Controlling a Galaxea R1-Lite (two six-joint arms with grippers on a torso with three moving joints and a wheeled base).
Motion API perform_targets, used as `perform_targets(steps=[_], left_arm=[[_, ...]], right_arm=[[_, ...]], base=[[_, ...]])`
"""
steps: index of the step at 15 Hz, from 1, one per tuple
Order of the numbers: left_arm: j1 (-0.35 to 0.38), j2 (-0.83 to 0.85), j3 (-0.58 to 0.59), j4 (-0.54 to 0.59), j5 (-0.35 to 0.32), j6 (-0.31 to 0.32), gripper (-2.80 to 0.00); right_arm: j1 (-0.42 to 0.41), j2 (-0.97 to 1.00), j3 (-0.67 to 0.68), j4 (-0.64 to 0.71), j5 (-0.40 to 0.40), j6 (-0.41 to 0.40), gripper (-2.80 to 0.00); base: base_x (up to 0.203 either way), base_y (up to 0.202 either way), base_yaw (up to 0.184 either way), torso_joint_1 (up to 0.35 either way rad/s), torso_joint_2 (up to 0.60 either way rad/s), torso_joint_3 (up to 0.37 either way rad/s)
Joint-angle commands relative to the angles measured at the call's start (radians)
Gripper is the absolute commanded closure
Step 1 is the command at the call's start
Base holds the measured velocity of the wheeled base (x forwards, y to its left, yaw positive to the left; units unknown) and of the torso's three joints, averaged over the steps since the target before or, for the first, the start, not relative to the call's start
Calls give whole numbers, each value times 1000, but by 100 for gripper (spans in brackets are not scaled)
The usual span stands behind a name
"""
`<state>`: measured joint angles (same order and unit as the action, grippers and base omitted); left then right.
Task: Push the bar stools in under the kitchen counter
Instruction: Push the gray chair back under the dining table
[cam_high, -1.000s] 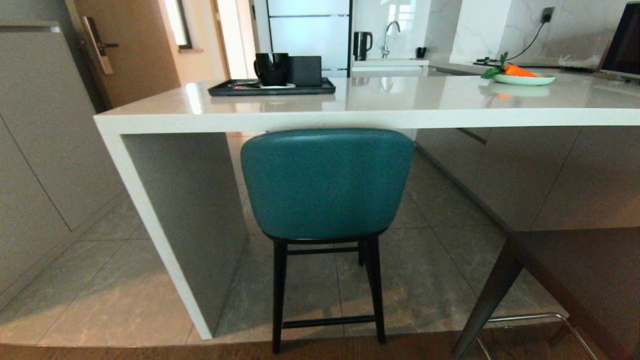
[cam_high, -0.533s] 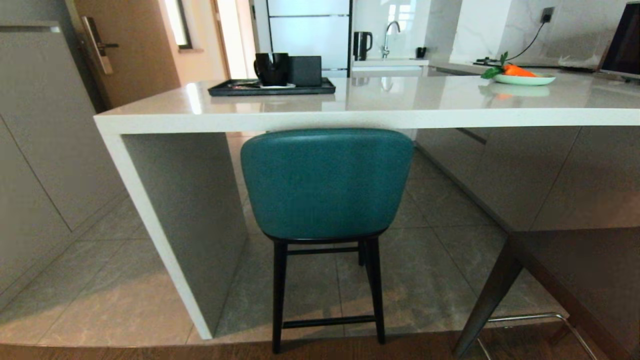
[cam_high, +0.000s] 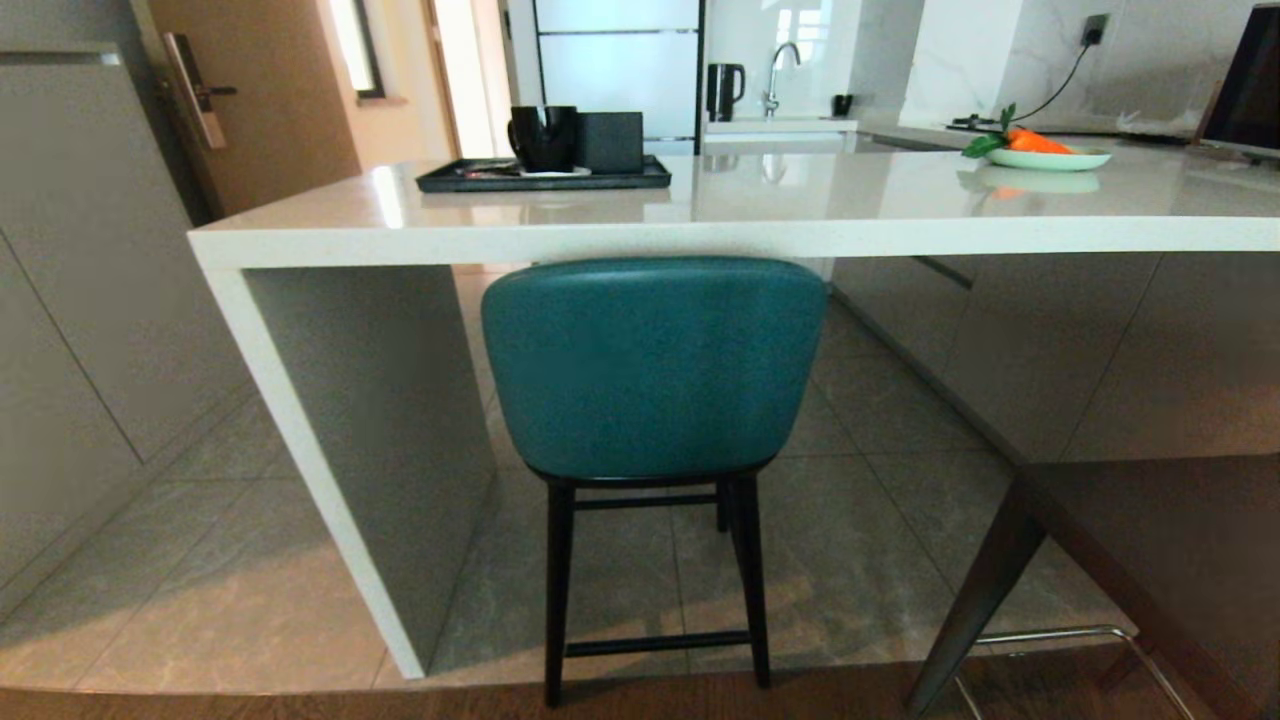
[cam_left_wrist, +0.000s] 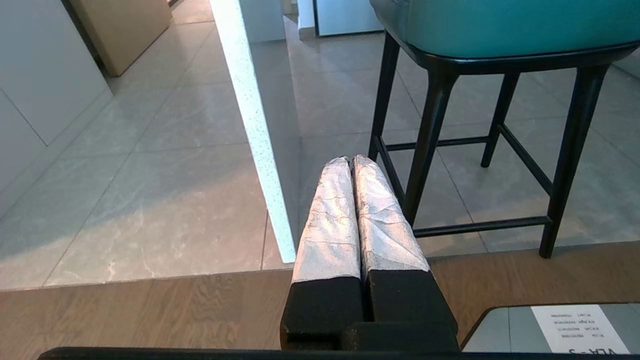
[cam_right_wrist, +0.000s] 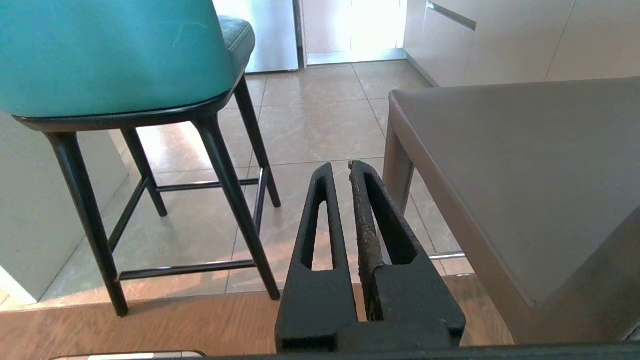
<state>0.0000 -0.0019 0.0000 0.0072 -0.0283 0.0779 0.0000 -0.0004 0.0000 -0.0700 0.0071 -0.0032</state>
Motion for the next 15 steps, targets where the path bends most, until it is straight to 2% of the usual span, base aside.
perform_targets(steps=[1,5,15], left_arm=[[0,2,0,0,1,-1,0],[0,2,0,0,20,-33,0],[0,2,0,0,18,-33,0]], right_arm=[[0,2,29,-1,1,0,0],[0,2,29,-1,1,2,0],[0,2,29,-1,1,2,0]], base=[[0,0,0,0,0,0],[-24,0,1,2,1,1],[-198,0,-2,3,3,1]])
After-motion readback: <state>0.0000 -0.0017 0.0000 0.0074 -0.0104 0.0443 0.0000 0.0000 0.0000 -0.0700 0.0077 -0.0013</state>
